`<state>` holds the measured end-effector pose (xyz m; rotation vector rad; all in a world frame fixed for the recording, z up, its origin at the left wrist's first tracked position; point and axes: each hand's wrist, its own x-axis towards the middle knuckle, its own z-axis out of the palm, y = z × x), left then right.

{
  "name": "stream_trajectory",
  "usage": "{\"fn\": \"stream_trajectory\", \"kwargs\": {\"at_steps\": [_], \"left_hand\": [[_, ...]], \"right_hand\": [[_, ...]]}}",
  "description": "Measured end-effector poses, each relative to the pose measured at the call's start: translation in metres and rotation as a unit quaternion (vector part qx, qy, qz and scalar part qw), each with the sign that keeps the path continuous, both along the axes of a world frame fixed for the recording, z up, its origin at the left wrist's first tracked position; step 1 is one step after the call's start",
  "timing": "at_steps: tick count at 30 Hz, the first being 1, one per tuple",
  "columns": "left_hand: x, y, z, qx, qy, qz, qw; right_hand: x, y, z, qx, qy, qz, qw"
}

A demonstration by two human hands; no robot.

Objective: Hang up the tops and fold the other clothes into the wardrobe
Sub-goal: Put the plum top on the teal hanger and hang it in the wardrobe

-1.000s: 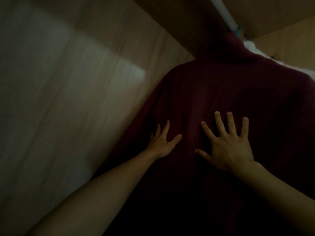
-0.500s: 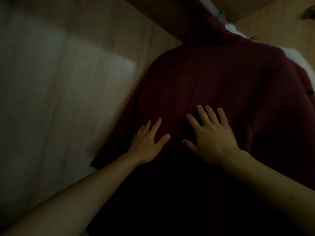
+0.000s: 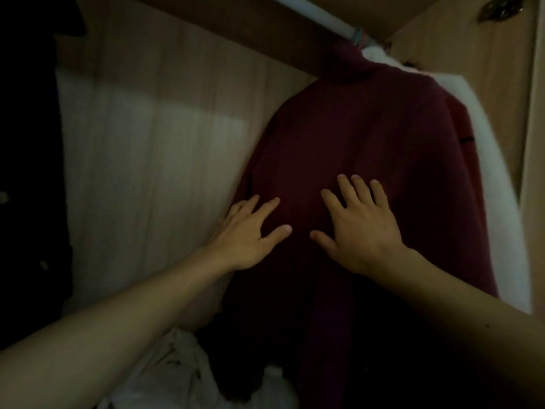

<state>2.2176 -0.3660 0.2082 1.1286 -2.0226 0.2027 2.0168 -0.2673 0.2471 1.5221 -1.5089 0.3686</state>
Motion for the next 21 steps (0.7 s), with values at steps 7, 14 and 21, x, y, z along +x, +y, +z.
{"fn": "stream_trajectory", "kwargs": {"at_steps": [7, 14, 21], "left_hand": [[0.003, 0.097, -0.006, -0.011, -0.056, 0.092, 0.994], [0.012, 0.174, -0.028, 0.051, -0.09, 0.158, 0.982], [0.023, 0.235, -0.035, 0.037, -0.106, 0.192, 0.975]], "right_hand": [[-0.022, 0.05, -0.019, 0.003, -0.03, 0.084, 0.996], [-0.027, 0.087, -0.051, 0.053, -0.087, 0.151, 0.983], [-0.023, 0.128, -0.067, 0.083, -0.111, 0.18, 0.974]]}}
